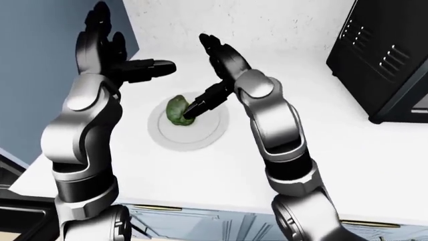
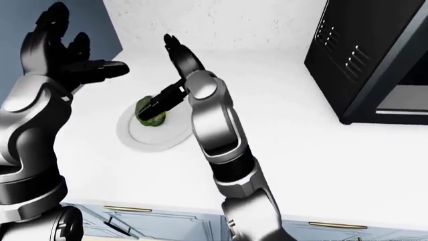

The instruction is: Place the broccoli on the top rack of the oven.

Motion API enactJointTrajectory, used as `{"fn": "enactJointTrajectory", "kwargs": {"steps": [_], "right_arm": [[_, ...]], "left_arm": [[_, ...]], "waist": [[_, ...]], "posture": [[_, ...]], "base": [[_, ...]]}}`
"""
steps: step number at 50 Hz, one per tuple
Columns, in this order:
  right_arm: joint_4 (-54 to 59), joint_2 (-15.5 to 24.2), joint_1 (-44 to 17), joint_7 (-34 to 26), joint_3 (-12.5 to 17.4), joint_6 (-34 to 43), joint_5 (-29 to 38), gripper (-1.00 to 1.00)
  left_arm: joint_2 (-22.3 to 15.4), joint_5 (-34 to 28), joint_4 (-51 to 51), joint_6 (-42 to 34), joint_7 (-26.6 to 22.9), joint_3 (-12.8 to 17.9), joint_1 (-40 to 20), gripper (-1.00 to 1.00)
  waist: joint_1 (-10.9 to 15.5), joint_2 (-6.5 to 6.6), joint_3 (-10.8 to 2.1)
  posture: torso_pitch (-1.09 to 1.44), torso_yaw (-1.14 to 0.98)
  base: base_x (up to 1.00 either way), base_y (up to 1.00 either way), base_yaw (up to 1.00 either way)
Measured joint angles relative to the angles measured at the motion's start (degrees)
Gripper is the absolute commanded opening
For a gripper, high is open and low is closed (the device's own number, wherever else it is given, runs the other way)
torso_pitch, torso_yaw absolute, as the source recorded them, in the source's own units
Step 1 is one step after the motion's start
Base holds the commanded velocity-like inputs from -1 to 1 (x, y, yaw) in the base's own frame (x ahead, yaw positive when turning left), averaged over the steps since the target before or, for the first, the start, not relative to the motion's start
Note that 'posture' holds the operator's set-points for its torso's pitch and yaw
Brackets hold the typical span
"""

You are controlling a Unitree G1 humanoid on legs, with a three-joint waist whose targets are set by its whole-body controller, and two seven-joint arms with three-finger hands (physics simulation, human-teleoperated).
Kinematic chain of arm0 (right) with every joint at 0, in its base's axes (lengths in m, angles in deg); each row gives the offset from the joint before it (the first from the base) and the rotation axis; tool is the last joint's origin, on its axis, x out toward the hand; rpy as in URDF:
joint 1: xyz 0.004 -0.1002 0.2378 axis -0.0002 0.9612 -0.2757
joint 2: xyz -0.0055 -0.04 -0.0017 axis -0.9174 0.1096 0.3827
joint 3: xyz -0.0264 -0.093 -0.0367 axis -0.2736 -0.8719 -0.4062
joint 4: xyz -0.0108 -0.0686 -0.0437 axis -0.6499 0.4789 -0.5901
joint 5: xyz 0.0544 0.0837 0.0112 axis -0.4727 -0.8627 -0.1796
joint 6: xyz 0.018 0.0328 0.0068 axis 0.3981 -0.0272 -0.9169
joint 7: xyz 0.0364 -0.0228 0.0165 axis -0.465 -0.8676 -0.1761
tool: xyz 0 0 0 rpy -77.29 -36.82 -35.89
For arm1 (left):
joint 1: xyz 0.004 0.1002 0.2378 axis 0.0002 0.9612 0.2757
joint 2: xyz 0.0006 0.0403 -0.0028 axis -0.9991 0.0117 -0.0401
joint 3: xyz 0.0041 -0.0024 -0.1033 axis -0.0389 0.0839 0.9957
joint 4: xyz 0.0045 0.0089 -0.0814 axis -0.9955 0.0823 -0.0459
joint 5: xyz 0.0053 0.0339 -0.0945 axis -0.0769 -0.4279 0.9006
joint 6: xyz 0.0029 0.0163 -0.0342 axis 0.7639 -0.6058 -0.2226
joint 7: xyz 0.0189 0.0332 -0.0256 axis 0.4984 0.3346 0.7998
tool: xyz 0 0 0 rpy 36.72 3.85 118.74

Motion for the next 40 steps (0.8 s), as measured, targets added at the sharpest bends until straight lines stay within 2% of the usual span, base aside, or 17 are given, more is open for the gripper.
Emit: {"fn": "enactJointTrajectory", "kwargs": {"steps": [10,18,28,40], "right_arm": [[4.5,-2.9,1.5,-5.3,-0.4,-5.8,6.4,1.0],[10.7,-5.5,1.2,-8.0,-0.4,-11.8,8.3,1.0],[20.4,-6.1,0.2,-7.2,0.6,-20.8,9.1,1.0],[21.2,-6.5,-0.2,-6.4,0.6,-22.4,9.2,0.87]], "left_arm": [[-0.1,0.1,-0.1,0.2,0.1,0.0,0.2,1.0],[0.0,0.1,-0.1,0.1,0.0,-0.2,0.1,1.0],[0.0,0.0,0.1,0.3,-0.3,-0.2,0.1,1.0],[-0.1,0.1,-0.4,-0.1,-0.2,-0.1,0.1,1.0]], "waist": [[-0.2,0.45,-0.07],[-0.3,0.87,-0.09],[-0.4,1.15,-0.21],[-0.4,1.06,-0.32]], "posture": [[0.0,0.0],[0.0,0.0],[0.0,0.0],[0.0,0.0]], "base": [[0.0,0.0,0.0],[0.0,0.0,0.0],[0.0,0.0,0.0],[0.0,0.0,0.0]]}}
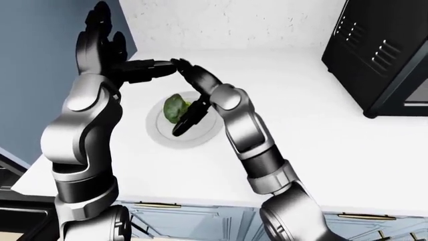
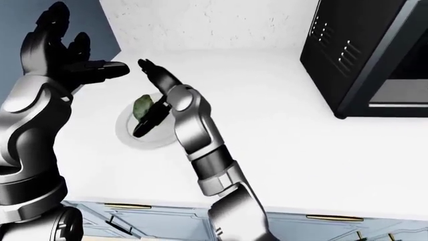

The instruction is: Place the broccoli on the top rack of the oven.

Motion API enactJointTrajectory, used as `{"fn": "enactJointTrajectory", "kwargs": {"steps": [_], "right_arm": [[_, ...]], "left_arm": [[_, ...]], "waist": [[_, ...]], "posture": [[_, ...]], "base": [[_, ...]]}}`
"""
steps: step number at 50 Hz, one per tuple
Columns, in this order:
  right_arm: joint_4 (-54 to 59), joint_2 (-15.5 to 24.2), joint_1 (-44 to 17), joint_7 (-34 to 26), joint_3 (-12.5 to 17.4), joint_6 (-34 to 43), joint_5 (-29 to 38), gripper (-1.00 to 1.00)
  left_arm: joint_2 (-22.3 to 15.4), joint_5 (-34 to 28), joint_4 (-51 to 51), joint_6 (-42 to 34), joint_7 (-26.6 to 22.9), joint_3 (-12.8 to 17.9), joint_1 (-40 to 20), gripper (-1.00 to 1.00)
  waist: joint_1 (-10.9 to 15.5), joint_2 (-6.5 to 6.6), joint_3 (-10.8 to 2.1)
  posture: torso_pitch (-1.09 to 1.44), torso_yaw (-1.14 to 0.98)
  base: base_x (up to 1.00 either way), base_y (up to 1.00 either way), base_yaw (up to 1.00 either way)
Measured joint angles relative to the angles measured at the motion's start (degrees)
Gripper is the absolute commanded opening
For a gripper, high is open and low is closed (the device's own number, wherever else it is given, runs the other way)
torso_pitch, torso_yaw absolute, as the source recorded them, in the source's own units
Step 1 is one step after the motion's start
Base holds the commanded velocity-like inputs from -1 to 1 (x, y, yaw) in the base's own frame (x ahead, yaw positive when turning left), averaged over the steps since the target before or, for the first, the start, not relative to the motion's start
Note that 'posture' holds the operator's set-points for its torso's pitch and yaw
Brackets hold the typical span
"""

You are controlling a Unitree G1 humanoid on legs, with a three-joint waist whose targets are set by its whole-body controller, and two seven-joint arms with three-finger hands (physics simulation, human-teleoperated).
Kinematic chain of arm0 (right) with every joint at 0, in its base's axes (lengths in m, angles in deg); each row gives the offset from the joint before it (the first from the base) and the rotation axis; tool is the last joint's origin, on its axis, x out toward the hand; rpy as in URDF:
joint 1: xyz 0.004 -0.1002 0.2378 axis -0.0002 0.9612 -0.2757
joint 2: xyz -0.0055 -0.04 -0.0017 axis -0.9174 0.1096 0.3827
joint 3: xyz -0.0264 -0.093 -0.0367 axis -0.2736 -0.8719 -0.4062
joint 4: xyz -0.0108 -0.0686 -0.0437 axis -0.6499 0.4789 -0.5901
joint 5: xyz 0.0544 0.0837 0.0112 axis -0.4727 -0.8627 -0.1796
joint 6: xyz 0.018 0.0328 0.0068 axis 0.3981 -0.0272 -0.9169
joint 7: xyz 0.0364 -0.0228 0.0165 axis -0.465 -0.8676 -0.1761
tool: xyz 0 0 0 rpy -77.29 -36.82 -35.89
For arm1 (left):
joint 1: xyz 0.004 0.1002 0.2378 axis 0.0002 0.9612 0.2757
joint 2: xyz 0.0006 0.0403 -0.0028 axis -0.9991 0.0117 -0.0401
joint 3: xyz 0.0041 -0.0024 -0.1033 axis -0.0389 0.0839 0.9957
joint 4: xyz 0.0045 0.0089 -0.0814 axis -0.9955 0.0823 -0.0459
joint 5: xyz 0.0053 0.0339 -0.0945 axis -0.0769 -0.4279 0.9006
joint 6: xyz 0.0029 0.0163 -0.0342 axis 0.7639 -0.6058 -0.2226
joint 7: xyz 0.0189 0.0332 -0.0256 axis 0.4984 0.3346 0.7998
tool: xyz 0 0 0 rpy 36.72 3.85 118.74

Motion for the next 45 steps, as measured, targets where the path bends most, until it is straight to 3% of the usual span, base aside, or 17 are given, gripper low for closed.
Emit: {"fn": "enactJointTrajectory", "kwargs": {"steps": [15,17,24,45], "right_arm": [[4.8,-0.2,-0.9,0.9,0.3,-2.5,-0.3,0.76],[4.6,-0.2,-0.7,0.9,0.3,-2.5,-0.3,0.62],[5.8,-0.2,-1.0,1.1,0.4,-3.2,-0.5,0.68],[15.2,-0.2,-3.2,3.9,1.3,-8.5,-2.3,0.6]], "left_arm": [[0.0,0.0,0.5,0.3,0.0,-0.1,0.0,1.0],[0.1,-0.1,0.6,0.4,-0.1,-0.2,0.0,1.0],[0.0,-0.1,0.7,0.4,-0.1,-0.1,-0.1,1.0],[0.0,0.0,0.1,0.0,0.0,-0.1,-0.1,1.0]], "waist": [[0.1,0.0,-0.05],[0.1,-0.02,-0.04],[0.0,-0.04,-0.1],[-0.1,0.05,-0.14]], "posture": [[0.0,0.0],[0.0,0.0],[0.0,0.0],[0.0,0.0]], "base": [[0.0,0.0,0.0],[0.0,0.0,0.0],[0.0,0.0,0.0],[0.0,0.0,0.0]]}}
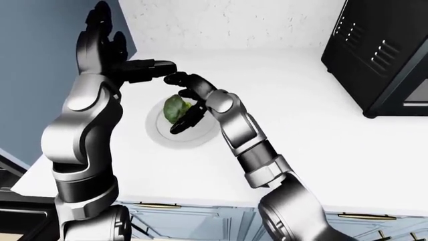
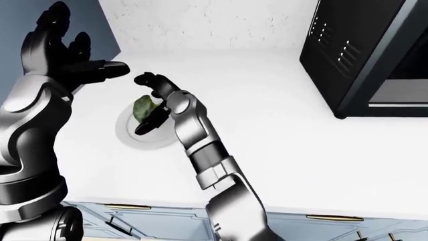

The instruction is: Place the broccoli on the top rack of the oven.

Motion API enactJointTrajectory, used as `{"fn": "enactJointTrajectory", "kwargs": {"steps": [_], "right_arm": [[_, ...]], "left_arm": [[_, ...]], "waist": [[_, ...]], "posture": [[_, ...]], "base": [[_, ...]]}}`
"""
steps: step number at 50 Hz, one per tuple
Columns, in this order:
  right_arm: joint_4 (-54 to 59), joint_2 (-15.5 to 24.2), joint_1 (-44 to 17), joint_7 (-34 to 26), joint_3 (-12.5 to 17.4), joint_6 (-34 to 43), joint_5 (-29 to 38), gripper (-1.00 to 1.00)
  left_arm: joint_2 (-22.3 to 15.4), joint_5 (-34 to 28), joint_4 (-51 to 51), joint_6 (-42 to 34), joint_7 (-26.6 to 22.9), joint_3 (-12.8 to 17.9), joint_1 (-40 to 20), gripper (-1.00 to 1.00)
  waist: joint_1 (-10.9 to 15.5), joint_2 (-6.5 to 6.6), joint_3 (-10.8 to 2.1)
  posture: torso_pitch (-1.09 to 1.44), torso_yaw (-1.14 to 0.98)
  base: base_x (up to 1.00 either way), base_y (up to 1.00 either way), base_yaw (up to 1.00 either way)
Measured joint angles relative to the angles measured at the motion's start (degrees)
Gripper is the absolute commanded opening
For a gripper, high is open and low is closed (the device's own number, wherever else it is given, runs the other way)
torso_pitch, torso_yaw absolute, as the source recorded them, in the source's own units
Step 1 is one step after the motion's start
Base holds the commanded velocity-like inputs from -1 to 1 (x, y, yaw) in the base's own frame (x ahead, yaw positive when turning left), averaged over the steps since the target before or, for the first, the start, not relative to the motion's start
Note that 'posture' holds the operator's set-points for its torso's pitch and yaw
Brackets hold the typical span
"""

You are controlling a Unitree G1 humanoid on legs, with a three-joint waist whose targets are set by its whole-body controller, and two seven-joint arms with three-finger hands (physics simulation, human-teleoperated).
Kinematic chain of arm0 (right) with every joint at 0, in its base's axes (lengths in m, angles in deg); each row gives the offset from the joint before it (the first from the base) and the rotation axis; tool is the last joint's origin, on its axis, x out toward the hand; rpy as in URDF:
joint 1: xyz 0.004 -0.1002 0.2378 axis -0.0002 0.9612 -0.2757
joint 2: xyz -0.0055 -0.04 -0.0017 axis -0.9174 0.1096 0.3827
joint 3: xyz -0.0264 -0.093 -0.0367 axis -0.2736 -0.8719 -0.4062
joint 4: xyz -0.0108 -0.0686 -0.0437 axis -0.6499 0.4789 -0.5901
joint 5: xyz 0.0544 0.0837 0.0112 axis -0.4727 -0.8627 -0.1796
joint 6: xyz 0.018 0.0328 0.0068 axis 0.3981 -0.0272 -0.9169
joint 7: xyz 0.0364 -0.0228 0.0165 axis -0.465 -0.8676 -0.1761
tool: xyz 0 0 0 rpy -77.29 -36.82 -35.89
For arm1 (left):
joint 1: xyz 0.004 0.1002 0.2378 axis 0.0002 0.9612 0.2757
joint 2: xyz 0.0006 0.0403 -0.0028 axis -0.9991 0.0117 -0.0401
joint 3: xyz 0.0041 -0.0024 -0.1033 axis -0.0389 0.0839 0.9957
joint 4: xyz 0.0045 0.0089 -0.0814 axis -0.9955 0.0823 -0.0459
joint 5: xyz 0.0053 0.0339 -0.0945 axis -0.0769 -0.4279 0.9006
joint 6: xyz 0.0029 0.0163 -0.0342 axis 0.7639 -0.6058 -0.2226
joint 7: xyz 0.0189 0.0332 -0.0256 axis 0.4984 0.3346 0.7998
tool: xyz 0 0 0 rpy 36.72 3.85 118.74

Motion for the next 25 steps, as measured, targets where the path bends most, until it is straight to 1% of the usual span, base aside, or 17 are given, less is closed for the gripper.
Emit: {"fn": "enactJointTrajectory", "kwargs": {"steps": [11,25], "right_arm": [[1.5,-0.5,-1.0,0.2,-0.3,-0.9,-0.2,0.6],[7.4,-0.4,-2.5,1.6,0.0,-4.3,0.2,0.56]], "left_arm": [[0.0,0.0,0.0,0.0,0.0,0.0,0.0,1.0],[-0.1,0.3,-0.2,-0.1,0.2,0.2,0.0,1.0]], "waist": [[0.0,0.01,0.0],[0.0,0.11,0.0]], "posture": [[0.0,0.0],[0.0,0.0]], "base": [[0.0,0.0,0.0],[0.0,0.0,0.0]]}}
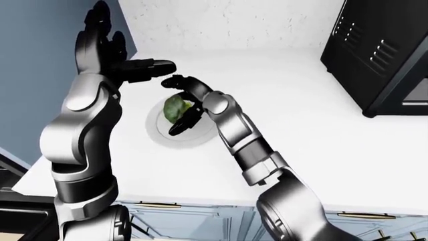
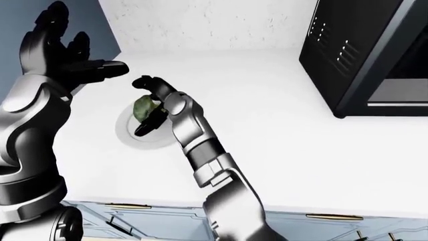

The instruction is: Place the broccoli on the top rack of the oven.

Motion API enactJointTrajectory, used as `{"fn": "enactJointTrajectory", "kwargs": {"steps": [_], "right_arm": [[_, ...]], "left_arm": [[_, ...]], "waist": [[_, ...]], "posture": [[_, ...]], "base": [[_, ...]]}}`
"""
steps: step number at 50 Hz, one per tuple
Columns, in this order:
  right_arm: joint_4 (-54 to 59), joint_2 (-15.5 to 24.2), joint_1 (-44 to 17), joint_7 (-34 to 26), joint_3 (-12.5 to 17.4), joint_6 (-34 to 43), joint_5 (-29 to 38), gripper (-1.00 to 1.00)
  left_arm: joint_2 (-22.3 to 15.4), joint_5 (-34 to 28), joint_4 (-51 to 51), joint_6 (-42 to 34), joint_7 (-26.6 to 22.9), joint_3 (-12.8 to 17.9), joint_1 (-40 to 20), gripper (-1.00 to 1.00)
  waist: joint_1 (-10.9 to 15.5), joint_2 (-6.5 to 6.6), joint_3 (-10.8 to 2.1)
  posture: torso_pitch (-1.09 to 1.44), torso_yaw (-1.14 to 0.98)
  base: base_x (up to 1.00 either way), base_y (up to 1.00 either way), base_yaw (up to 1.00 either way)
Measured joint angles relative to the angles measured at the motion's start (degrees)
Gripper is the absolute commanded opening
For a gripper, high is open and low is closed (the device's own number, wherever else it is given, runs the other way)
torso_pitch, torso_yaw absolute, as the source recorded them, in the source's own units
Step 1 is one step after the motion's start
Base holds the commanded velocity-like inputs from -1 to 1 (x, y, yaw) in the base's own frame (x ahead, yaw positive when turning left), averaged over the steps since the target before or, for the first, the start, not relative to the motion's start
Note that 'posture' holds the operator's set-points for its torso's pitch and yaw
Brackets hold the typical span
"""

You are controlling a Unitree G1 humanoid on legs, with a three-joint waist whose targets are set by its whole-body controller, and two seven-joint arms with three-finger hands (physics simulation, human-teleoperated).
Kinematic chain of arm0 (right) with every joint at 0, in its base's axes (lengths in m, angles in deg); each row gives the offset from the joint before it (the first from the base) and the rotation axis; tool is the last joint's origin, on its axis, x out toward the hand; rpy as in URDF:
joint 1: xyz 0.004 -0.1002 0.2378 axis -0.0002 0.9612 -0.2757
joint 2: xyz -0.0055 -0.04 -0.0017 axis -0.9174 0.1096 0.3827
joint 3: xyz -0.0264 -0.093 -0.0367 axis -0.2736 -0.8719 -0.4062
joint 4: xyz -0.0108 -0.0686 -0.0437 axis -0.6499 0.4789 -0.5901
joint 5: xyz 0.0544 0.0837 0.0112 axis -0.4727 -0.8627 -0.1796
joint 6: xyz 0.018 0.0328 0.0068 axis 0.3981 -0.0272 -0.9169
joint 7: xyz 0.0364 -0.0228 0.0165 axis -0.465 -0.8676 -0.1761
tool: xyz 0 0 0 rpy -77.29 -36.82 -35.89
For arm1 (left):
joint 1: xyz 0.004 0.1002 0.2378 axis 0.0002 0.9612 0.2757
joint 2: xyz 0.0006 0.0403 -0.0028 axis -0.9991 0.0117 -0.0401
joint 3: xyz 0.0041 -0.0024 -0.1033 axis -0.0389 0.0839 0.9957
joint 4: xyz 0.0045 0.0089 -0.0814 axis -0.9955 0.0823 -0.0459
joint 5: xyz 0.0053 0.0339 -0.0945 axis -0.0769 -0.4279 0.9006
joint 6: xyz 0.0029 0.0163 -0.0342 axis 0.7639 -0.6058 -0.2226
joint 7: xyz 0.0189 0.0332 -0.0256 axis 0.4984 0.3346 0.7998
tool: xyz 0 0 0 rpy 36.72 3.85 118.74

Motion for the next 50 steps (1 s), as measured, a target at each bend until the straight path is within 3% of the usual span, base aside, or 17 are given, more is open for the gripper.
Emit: {"fn": "enactJointTrajectory", "kwargs": {"steps": [26,34,40,42,43,50], "right_arm": [[4.9,-0.8,-0.3,2.9,-0.8,-7.5,5.1,0.4],[5.0,-1.0,-0.4,3.4,-0.5,-7.8,5.9,0.19],[5.2,-1.0,-0.7,3.6,-0.4,-8.0,6.3,0.18],[5.5,-1.0,-0.8,3.6,-0.5,-8.2,6.4,0.15],[5.6,-1.0,-0.8,3.6,-0.5,-8.2,6.5,0.03],[5.5,-1.1,-1.0,3.8,-0.6,-8.1,7.2,-0.05]], "left_arm": [[0.0,0.2,0.2,0.2,0.1,-0.1,-0.2,1.0],[0.0,0.1,0.3,0.4,0.0,-0.1,0.1,1.0],[0.0,0.1,0.2,0.3,0.0,0.0,0.0,1.0],[0.0,0.1,0.3,0.4,0.1,-0.1,0.0,1.0],[0.0,0.1,0.3,0.4,0.1,-0.1,0.0,1.0],[-0.1,0.3,0.1,0.2,0.2,0.0,-0.1,1.0]], "waist": [[0.0,0.08,-0.1],[0.0,0.04,-0.08],[0.0,0.01,-0.13],[0.0,0.02,-0.15],[-0.1,0.03,-0.14],[0.0,0.04,-0.05]], "posture": [[0.0,0.0],[0.0,0.0],[0.0,0.0],[0.0,0.0],[0.0,0.0],[0.0,0.0]], "base": [[0.0,0.0,0.0],[0.0,0.0,0.0],[0.0,0.0,0.0],[0.0,0.0,0.0],[0.0,0.0,0.0],[0.0,0.0,0.0]]}}
